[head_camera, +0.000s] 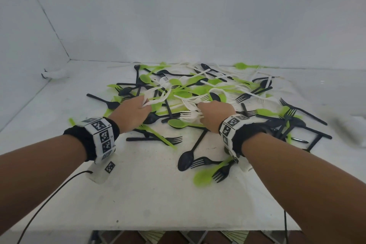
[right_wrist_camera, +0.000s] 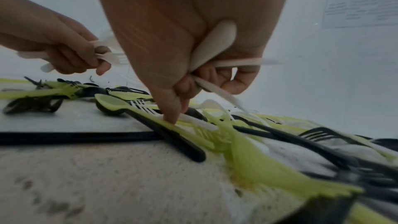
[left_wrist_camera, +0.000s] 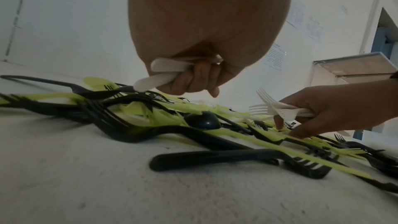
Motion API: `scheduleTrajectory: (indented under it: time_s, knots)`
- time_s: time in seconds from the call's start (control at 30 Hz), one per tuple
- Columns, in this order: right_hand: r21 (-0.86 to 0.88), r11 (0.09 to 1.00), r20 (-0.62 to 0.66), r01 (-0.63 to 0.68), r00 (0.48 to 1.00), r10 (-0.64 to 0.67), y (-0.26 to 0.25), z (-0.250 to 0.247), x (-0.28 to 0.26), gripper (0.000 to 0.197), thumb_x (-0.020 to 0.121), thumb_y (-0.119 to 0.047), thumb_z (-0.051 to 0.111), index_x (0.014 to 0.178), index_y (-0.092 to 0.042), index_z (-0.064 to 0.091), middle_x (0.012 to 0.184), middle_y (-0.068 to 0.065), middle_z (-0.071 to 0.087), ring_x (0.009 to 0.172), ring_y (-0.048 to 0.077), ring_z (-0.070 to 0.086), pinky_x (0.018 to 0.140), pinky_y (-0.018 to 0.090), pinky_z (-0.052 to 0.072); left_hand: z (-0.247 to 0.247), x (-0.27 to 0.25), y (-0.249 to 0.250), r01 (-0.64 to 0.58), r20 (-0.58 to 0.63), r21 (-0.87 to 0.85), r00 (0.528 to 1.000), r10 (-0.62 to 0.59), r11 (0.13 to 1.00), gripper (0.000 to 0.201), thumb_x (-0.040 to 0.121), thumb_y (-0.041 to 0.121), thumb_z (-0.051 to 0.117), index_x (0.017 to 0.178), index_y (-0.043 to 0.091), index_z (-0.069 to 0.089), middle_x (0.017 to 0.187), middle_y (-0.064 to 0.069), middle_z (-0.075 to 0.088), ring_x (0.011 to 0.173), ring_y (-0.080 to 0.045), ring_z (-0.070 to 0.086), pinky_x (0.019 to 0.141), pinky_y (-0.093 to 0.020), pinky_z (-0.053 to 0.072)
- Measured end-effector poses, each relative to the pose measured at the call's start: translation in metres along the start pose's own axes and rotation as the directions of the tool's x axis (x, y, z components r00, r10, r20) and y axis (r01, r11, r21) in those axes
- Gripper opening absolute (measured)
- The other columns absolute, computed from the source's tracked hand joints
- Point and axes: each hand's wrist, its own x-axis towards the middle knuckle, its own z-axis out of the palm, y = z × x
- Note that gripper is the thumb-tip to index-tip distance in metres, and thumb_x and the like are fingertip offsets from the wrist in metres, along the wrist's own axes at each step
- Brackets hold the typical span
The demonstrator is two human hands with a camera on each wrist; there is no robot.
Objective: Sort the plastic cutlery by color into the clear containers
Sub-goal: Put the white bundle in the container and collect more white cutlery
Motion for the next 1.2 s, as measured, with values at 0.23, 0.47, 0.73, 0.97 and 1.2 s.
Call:
scheduleTrajectory:
  time_s: [0.23, 0.47, 0.73, 0.97, 1.2]
  knots:
    - [0.346, 0.937, -0.100, -0.036, 0.992, 0.075, 0.008, 0.001, -0.003, 0.022, 0.102, -0.039, 0.048, 0.108, -0.019, 0.053, 0.101, 0.006, 0.063, 0.089, 0.030, 0.060, 0.071, 0.035, 0.044, 0.002, 0.028, 0.018, -0.104, -0.012, 0.094, 0.994, 0.106, 0.990, 0.030, 0.108, 0.035, 0.042, 0.088, 0.013, 0.048, 0.075, -0.007, 0.057, 0.062, -0.021, 0.050, 0.057, -0.034, 0.042]
    - [0.735, 0.657, -0.216, -0.168, 0.860, 0.462, 0.050, -0.011, -0.011, 0.027, 0.099, -0.036, 0.044, 0.083, -0.015, 0.046, 0.076, 0.001, 0.052, 0.075, 0.027, 0.051, 0.065, 0.036, 0.033, 0.031, 0.065, 0.045, -0.252, 0.024, 0.238, 0.967, 0.254, 0.938, 0.033, 0.105, 0.043, 0.047, 0.090, 0.014, 0.054, 0.080, -0.003, 0.057, 0.075, -0.023, 0.056, 0.065, -0.037, 0.038]
    - [0.774, 0.537, -0.010, -0.334, 0.842, 0.539, 0.104, 0.018, -0.023, 0.031, 0.103, -0.038, 0.041, 0.095, -0.010, 0.052, 0.100, 0.012, 0.064, 0.097, 0.032, 0.059, 0.080, 0.037, 0.043, 0.077, 0.073, 0.091, -0.495, 0.244, 0.534, 0.866, 0.436, 0.685, 0.031, 0.103, 0.044, 0.052, 0.122, 0.023, 0.063, 0.114, 0.000, 0.047, 0.078, -0.022, 0.056, 0.064, -0.035, 0.046]
    - [0.622, 0.713, -0.056, -0.322, 0.891, 0.450, 0.103, 0.018, -0.013, 0.028, 0.102, -0.037, 0.039, 0.090, -0.013, 0.048, 0.095, 0.007, 0.057, 0.091, 0.028, 0.053, 0.076, 0.033, 0.035, 0.073, 0.081, 0.082, -0.490, 0.273, 0.493, 0.872, 0.406, 0.719, 0.038, 0.100, 0.047, 0.057, 0.127, 0.021, 0.053, 0.125, -0.001, 0.049, 0.093, -0.027, 0.062, 0.081, -0.043, 0.054]
    - [0.680, 0.684, -0.026, -0.262, 0.925, 0.380, 0.097, 0.017, 0.007, 0.025, 0.105, -0.030, 0.040, 0.093, -0.011, 0.049, 0.092, 0.006, 0.055, 0.091, 0.028, 0.054, 0.078, 0.035, 0.039, 0.076, 0.080, 0.079, -0.480, 0.294, 0.403, 0.874, 0.386, 0.779, 0.023, 0.100, 0.034, 0.061, 0.105, 0.013, 0.059, 0.107, -0.008, 0.062, 0.101, -0.029, 0.057, 0.089, -0.044, 0.047]
